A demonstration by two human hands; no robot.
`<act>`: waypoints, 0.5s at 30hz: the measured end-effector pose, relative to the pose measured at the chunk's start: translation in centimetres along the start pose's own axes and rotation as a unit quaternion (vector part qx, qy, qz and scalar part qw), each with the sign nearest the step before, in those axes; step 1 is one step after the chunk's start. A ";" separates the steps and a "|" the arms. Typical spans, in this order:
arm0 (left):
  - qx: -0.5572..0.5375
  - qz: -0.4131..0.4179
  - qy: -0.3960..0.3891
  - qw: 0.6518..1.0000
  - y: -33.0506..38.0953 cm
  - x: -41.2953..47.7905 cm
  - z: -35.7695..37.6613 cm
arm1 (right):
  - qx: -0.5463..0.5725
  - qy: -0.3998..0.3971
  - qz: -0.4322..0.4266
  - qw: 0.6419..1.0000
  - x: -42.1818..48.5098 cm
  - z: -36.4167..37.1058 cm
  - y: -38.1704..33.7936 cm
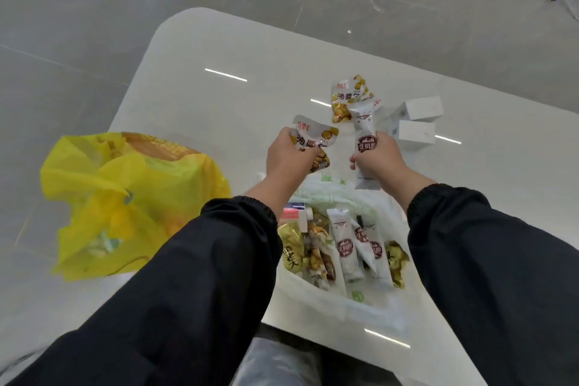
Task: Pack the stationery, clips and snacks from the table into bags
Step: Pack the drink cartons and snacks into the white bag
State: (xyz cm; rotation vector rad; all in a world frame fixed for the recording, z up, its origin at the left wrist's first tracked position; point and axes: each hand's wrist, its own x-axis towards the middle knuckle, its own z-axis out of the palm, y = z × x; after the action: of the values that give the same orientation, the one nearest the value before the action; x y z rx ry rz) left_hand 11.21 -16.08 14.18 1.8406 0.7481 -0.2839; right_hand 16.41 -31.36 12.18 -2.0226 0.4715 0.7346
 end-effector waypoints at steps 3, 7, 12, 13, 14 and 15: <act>-0.003 -0.017 0.002 1.000 -2.0 -3.5 1.8 | -0.020 0.000 0.006 1.000 -1.9 -0.7 2.6; 0.052 -0.042 -0.007 0.998 -5.5 -7.1 3.3 | -0.050 0.000 0.001 0.999 -4.6 -0.8 6.5; 0.064 -0.085 0.031 0.994 -9.1 -10.1 4.3 | -0.041 0.014 0.022 0.999 -7.8 -0.7 10.9; 0.061 -0.094 0.041 0.993 -9.7 -10.6 4.4 | -0.042 0.022 0.031 0.998 -8.2 -0.6 11.9; 0.061 -0.098 0.052 0.992 -10.1 -11.1 4.6 | -0.047 0.031 0.039 0.998 -8.5 -0.5 12.9; 0.064 -0.099 0.063 0.991 -10.5 -11.5 4.7 | -0.056 0.038 0.043 0.997 -8.7 -0.4 13.8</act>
State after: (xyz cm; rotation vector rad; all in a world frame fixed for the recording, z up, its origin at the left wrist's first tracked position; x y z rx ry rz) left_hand -3.40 -22.05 10.41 1.9200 1.0243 -0.3515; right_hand 1.98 -38.43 9.44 -2.1515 0.5763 0.7523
